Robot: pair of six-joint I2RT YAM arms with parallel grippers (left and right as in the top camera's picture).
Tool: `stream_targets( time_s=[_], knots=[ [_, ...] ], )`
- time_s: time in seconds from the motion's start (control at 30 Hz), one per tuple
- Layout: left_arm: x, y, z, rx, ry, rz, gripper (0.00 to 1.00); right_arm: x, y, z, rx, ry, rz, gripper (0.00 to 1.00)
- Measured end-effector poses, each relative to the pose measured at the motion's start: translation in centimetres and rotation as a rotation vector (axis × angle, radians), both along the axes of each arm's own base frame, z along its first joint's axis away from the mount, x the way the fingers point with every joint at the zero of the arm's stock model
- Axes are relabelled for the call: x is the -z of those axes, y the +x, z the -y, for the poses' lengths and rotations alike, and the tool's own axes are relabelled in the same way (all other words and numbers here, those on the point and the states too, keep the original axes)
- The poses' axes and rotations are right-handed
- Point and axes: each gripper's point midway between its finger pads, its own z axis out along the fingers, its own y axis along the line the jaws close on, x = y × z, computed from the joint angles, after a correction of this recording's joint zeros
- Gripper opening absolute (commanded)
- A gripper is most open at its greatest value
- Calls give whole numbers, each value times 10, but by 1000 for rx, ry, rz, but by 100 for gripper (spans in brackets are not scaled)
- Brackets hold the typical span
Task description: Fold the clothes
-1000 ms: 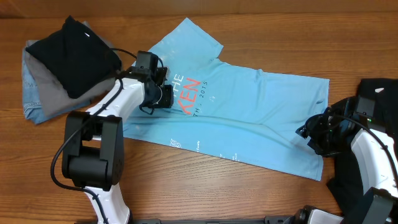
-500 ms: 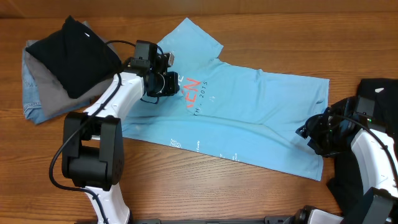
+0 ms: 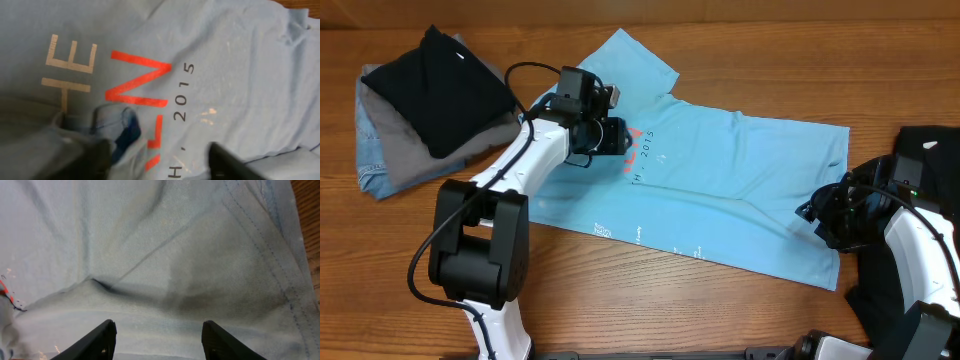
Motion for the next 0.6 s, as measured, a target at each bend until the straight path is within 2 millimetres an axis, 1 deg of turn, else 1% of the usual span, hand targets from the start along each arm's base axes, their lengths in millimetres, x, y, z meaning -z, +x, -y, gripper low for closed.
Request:
stream_targets(
  time_s=[0.1, 0.17, 0.23, 0.33, 0.4, 0.5, 0.53, 0.57, 0.6],
  knots=[
    [3, -2, -11, -27, 16, -30, 95, 0, 0, 0, 0, 1, -1, 61],
    [4, -6, -28, -61, 31, -75, 95, 0, -2, -1, 0, 4, -10, 61],
    [2, -11, -49, -91, 51, -129, 94, 1, -7, -2, 1, 11, -30, 61],
    [-8, -18, -92, -146, 83, -206, 95, 2, -14, -2, 17, 17, -63, 61],
    [-17, -23, -118, -177, 106, -239, 93, 3, -21, 3, 55, 18, -95, 61],
    [-32, -39, -154, -226, 145, -288, 91, 4, -29, 13, 112, 25, -127, 60],
    [-35, -42, -160, -234, 152, -296, 90, 5, -33, 17, 135, 28, -141, 61],
    [-41, -52, -173, -251, 166, -323, 90, 5, -38, 20, 157, 34, -158, 61],
    [-43, -58, -180, -261, 173, -342, 91, 5, -42, 22, 176, 41, -174, 62]
  ],
)
